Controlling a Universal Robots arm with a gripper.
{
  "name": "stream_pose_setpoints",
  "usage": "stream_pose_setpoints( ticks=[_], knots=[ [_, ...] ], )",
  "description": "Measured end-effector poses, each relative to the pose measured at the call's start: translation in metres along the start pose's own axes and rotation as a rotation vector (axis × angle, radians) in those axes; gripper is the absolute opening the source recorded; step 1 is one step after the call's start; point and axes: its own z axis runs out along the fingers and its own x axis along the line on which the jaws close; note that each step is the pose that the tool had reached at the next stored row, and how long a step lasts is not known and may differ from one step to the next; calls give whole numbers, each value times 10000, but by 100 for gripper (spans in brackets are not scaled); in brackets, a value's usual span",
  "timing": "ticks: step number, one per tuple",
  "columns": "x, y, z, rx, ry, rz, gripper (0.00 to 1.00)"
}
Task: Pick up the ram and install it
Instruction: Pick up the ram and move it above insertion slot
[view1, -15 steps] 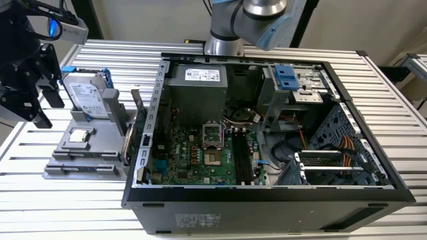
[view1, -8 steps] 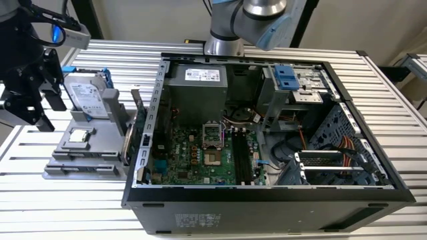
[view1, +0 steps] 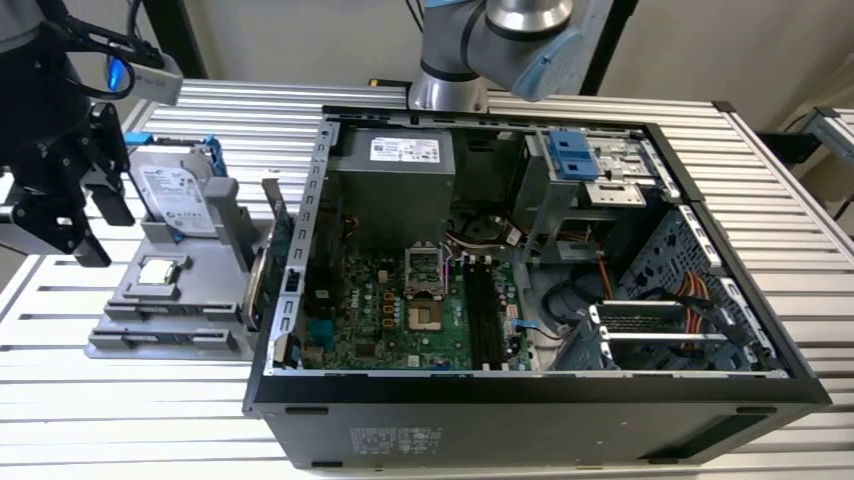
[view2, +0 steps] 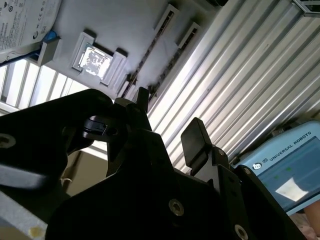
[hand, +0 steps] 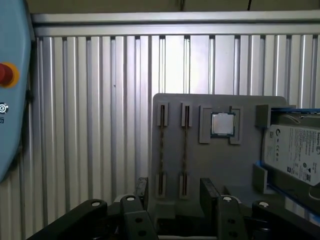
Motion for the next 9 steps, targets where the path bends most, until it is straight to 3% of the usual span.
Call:
stream_pose_setpoints(
  ticks=[9],
  knots=[
    [-3,-1,55,1,72,1,100]
  ],
)
